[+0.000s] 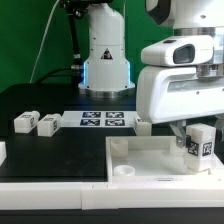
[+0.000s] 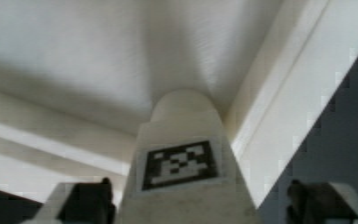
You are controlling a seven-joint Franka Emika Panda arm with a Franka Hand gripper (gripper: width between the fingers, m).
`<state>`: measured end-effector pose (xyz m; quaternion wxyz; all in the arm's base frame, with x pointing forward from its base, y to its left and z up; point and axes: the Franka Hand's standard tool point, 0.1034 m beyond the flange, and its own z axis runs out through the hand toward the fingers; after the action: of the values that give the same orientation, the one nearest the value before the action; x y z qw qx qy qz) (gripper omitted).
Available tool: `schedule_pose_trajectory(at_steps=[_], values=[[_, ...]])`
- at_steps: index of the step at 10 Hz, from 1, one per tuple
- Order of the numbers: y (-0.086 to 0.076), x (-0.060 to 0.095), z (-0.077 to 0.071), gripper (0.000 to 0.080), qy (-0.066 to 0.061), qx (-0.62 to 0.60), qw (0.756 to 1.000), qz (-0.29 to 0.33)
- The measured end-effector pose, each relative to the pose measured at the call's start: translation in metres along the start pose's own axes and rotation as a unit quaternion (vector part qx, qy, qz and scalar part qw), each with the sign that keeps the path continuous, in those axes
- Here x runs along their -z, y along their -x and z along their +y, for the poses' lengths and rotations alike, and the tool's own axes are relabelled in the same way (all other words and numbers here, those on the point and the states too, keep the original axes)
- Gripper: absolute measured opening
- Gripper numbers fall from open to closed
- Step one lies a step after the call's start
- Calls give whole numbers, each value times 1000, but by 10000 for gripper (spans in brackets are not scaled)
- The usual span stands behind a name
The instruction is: Assemble one leg
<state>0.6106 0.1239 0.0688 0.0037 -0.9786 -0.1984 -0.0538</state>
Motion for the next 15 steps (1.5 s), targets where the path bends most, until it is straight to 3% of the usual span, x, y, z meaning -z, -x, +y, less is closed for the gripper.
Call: schedule_pose_trajectory(at_steps=[1, 2, 5, 9, 11, 14, 15], values=[[0, 0, 0, 347, 0, 0, 1000, 0], [0, 0, 0, 291, 0, 0, 1000, 0], [0, 0, 0, 291, -2, -50, 999, -1], [1, -2, 0, 291, -6, -332, 943, -2], [0, -1, 0, 292, -11, -450, 893, -12], [1, -2, -3, 292, -3, -618, 786, -21], [1, -3, -2, 292, -7, -669, 743, -24]])
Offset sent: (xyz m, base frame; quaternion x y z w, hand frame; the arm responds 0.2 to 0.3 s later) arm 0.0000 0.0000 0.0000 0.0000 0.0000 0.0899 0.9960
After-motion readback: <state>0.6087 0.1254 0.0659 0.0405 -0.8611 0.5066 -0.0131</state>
